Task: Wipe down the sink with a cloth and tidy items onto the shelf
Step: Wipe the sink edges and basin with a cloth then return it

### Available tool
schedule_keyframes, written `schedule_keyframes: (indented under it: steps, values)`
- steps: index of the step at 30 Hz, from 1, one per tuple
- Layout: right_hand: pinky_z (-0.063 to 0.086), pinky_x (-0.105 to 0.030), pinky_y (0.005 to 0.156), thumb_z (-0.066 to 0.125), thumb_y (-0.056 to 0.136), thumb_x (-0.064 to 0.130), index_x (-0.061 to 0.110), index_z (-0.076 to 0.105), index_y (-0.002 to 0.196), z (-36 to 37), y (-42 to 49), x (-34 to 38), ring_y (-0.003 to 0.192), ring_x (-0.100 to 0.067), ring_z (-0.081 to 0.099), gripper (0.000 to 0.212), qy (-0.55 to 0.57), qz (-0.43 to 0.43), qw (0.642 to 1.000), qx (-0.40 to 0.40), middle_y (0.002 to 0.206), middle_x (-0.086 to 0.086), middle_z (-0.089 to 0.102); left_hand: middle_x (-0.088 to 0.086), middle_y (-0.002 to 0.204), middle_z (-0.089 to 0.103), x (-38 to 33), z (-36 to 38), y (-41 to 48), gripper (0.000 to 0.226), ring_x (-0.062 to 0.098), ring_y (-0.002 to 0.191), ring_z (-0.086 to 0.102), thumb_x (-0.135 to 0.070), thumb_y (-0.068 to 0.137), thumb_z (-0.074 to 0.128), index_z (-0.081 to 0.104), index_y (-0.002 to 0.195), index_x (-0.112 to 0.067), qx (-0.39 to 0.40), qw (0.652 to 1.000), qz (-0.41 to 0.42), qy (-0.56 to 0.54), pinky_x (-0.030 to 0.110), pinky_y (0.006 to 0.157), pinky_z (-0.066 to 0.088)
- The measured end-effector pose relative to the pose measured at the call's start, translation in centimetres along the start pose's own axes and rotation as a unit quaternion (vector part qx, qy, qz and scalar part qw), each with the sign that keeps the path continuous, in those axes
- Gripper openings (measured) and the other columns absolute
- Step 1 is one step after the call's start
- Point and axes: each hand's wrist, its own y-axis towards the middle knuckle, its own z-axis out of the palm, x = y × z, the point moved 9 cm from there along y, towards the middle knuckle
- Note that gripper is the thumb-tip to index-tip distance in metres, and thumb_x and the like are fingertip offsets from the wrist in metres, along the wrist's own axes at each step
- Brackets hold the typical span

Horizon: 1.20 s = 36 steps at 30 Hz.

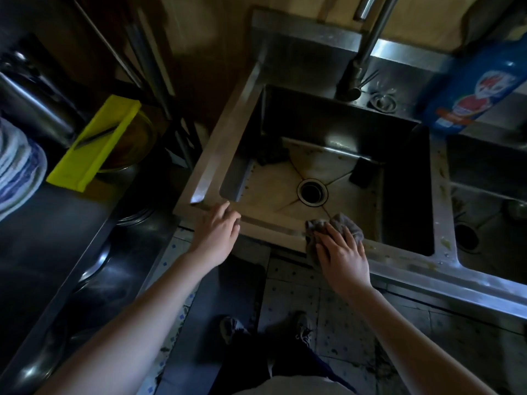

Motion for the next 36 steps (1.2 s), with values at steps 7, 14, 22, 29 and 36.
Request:
schedule_keyframes:
  steps: [7, 14, 22, 29, 36]
  values:
    - [0.016, -0.057, 0.117, 0.031, 0.098, 0.045, 0.037, 0.037, 0.142, 0.6, 0.9, 2.7, 0.147, -0.031, 0.014, 0.045, 0.010, 0.007, 1.000, 0.014, 0.157, 0.009, 0.024, 0.008, 0.149, 0.030, -1.3, 0.3, -0.4, 0.039, 0.030, 0.130, 0.038, -0.034, 0.096, 0.042, 0.043, 0.133, -0.021, 0.005, 1.000, 0.001, 0.009, 0.046, 0.108, 0.025]
    - [0.012, -0.051, 0.117, 0.028, 0.099, 0.044, 0.039, 0.030, 0.144, 1.0, 0.6, 3.0, 0.148, -0.025, 0.011, 0.046, 0.015, -0.040, 0.999, 0.027, 0.157, 0.014, 0.021, 0.007, 0.152, 0.024, -5.1, 2.2, 0.3, 0.044, 0.029, 0.138, 0.027, -0.034, 0.097, 0.042, 0.038, 0.138, -0.020, 0.048, 0.998, 0.035, -0.032, 0.048, 0.111, 0.028]
    - [0.011, -0.047, 0.118, 0.028, 0.098, 0.046, 0.040, 0.036, 0.141, -0.6, -1.7, -5.0, 0.148, -0.021, 0.013, 0.044, 0.016, 0.001, 1.000, -0.001, 0.155, 0.016, 0.026, 0.002, 0.155, 0.020, -9.4, 3.8, 1.0, 0.050, 0.028, 0.139, 0.025, -0.044, 0.094, 0.042, 0.033, 0.140, -0.026, 0.074, 0.995, 0.069, -0.003, 0.051, 0.111, 0.018]
    - [0.024, -0.049, 0.116, 0.043, 0.096, 0.040, 0.032, 0.050, 0.135, -2.3, -4.3, -13.0, 0.144, -0.026, 0.026, 0.040, 0.005, 0.057, 0.997, -0.056, 0.148, 0.010, 0.042, -0.003, 0.157, 0.011, -12.2, 5.0, 0.9, 0.061, 0.027, 0.141, 0.018, -0.052, 0.091, 0.044, 0.024, 0.144, -0.030, 0.106, 0.991, 0.083, 0.004, 0.054, 0.113, 0.011]
    - [0.020, -0.053, 0.116, 0.042, 0.096, 0.037, 0.030, 0.050, 0.136, -1.9, -3.6, -12.2, 0.145, -0.030, 0.023, 0.042, 0.031, 0.065, 0.997, -0.042, 0.150, 0.008, 0.039, -0.001, 0.157, 0.014, -13.6, 4.9, 0.7, 0.061, 0.028, 0.141, 0.020, -0.050, 0.091, 0.045, 0.024, 0.144, -0.028, 0.098, 0.991, 0.086, 0.012, 0.054, 0.113, 0.012]
